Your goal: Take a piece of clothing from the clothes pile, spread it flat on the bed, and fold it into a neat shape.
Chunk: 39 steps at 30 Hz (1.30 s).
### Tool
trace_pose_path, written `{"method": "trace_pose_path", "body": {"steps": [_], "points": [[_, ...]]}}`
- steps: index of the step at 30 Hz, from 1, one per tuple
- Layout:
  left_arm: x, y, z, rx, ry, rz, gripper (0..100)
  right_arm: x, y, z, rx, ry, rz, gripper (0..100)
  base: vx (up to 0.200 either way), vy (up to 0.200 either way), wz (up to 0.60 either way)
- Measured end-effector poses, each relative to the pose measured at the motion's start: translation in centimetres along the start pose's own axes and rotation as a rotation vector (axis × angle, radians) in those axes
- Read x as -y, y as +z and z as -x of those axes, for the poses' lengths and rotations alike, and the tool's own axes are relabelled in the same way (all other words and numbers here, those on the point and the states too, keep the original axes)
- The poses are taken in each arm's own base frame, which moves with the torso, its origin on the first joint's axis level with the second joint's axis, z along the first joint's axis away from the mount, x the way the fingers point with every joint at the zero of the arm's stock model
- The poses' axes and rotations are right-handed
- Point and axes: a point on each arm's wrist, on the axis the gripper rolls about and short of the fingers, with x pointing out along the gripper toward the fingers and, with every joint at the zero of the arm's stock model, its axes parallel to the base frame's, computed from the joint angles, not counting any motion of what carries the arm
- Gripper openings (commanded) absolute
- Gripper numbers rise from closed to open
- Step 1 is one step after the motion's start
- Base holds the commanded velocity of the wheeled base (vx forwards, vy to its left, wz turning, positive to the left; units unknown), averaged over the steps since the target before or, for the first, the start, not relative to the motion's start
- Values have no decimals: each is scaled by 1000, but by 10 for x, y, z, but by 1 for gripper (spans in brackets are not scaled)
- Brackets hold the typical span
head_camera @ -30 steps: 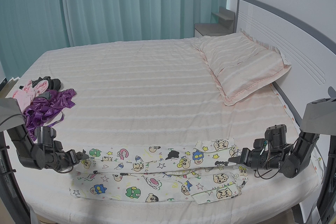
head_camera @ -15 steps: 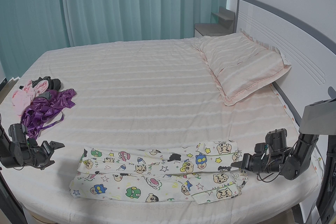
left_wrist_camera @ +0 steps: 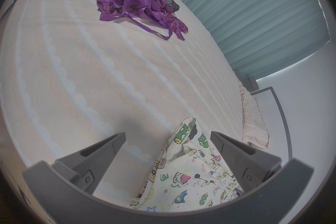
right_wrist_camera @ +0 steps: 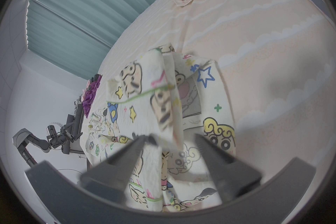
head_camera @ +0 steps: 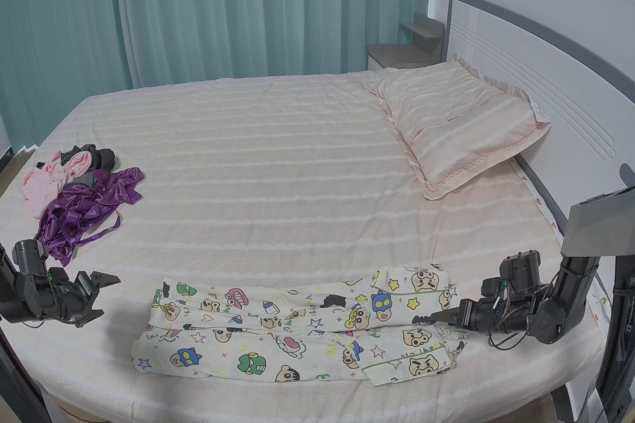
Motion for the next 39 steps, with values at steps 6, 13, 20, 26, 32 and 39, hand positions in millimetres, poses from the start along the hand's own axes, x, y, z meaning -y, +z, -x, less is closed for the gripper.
{"method": "trace_pose_path", "body": {"steps": [6, 13, 20, 26, 32, 39], "points": [[-1, -1, 0, -3, 1, 3, 100, -5, 10, 12, 58, 1, 7, 100, 0, 0, 0], [-2, -1, 1, -6, -8, 9, 100, -21, 26, 32, 147, 24, 33, 100, 0, 0, 0], [-4, -1, 2, -8, -9, 17, 100, -56, 52, 27, 208, 104, 50, 100, 0, 0, 0], [-5, -2, 3, -9, -8, 20, 100, -78, 61, 1, 187, 154, 2, 100, 0, 0, 0], [-6, -2, 3, -11, -6, 23, 100, -75, 51, -33, 135, 97, -21, 100, 0, 0, 0], [-7, -4, 4, -13, -4, 26, 100, -57, 42, -51, 111, 16, -49, 100, 0, 0, 0]]}}
